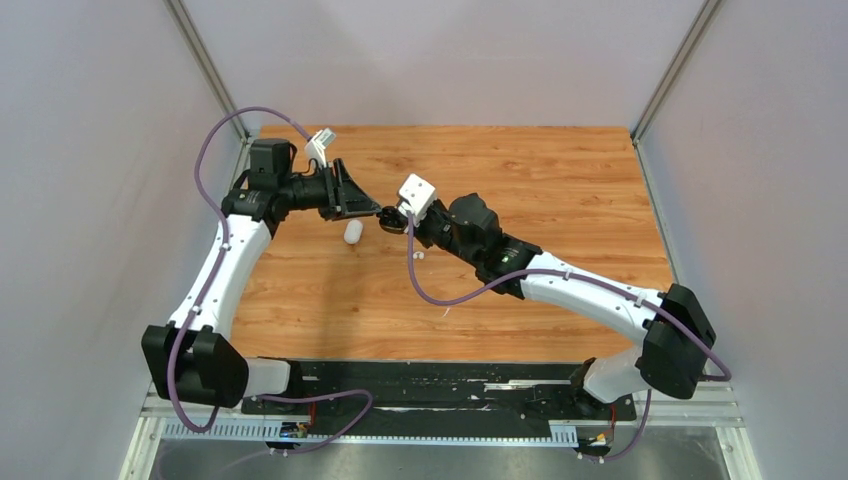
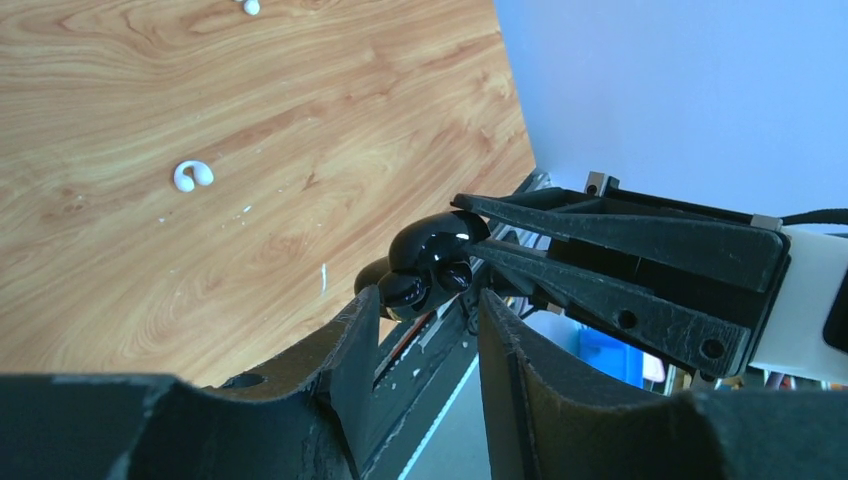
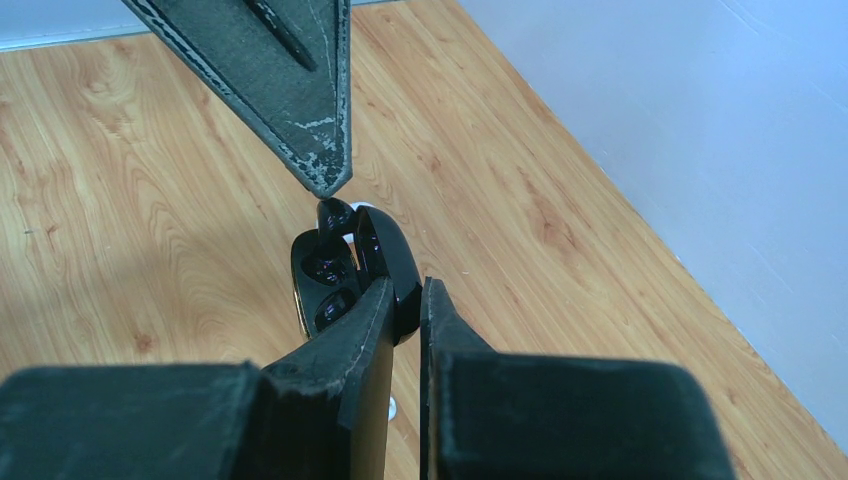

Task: Insert the wireless bluetooth earbuds into the charging case
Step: Adjust the earbud with the charging case.

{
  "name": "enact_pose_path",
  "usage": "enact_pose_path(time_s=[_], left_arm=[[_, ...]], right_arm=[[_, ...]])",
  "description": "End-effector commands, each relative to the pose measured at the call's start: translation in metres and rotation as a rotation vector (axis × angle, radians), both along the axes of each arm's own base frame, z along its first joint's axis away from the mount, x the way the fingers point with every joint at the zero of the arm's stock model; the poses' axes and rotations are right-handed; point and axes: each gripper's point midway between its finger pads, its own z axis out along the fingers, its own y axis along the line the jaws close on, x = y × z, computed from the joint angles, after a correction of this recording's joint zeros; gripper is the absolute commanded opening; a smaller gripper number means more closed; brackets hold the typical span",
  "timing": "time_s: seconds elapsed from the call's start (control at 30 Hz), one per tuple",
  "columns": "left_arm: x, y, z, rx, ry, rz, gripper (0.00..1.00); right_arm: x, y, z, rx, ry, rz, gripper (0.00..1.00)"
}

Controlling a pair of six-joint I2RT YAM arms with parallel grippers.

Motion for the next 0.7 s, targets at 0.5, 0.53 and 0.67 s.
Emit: enact_pose_path(time_s=[0.5,0.53,0.67], left_arm=[[-0.002,-0.017,0.007,0.033,-0.066,-0.085,0.42],[-0.003,-0.016,0.006,0.040,-0.069,-0.088,0.42],[-0.002,-0.011,0.006,0.091,-0.097,-0.068,0.43]], right_arm=[[0.000,0.006,0.026,0.073,-0.013,0.004,0.00],[0.000,0.006,0.024,0.071,-0.012,0.004,0.00],[-0.001,0.006,0.021,0.066,-0.008,0.007,0.00]])
